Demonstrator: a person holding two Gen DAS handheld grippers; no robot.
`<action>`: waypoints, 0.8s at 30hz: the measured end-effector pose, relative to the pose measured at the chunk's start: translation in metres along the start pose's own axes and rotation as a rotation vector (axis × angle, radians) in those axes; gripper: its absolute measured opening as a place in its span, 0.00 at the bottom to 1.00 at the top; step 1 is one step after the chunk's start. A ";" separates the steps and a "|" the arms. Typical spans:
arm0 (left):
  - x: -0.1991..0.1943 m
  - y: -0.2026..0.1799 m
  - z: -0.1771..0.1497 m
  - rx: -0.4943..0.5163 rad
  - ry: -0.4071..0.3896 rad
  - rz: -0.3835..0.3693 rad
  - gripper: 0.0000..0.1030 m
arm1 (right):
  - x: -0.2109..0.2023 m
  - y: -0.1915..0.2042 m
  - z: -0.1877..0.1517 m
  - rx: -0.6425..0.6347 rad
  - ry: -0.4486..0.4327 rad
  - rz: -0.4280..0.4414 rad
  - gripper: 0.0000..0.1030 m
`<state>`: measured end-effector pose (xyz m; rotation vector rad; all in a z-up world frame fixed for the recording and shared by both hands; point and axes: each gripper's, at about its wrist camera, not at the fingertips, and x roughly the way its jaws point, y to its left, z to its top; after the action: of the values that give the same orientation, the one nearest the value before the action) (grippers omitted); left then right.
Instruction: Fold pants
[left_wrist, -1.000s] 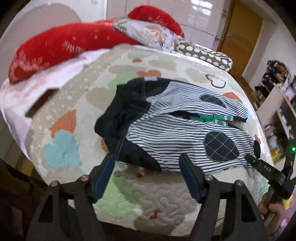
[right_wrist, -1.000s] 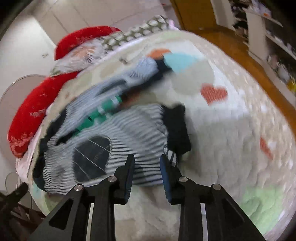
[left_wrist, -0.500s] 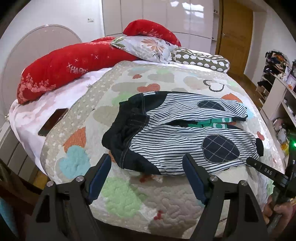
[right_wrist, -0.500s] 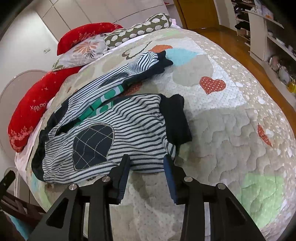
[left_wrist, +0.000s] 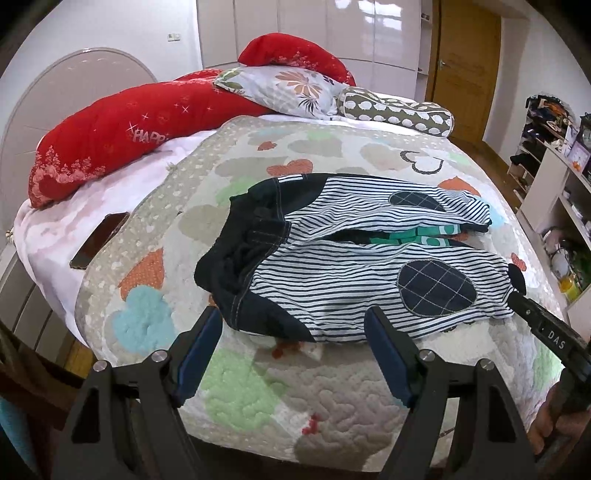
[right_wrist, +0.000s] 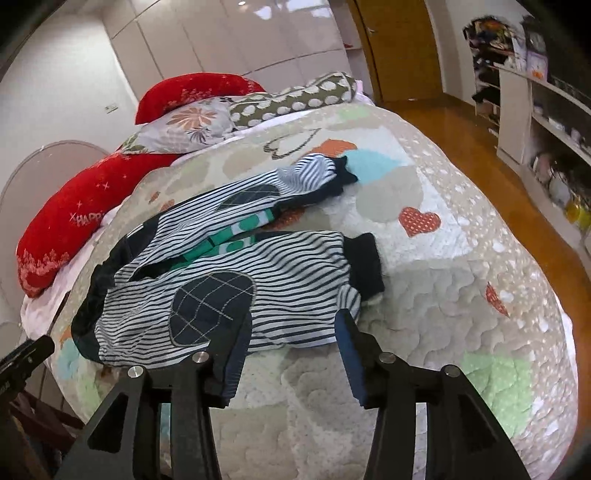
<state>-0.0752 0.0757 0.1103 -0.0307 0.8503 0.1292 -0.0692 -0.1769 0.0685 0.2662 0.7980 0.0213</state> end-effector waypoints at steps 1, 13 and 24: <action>0.000 0.000 0.000 -0.001 0.000 0.000 0.76 | 0.000 0.002 -0.001 -0.007 0.000 0.000 0.49; 0.025 -0.002 -0.001 0.013 0.065 -0.001 0.76 | 0.015 0.005 -0.004 -0.030 0.027 0.006 0.51; 0.064 0.006 0.043 0.012 0.196 -0.192 0.76 | 0.025 0.012 0.031 -0.122 0.037 0.031 0.52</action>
<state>-0.0024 0.0919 0.0903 -0.1149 1.0384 -0.0603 -0.0291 -0.1699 0.0746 0.1636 0.8260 0.1042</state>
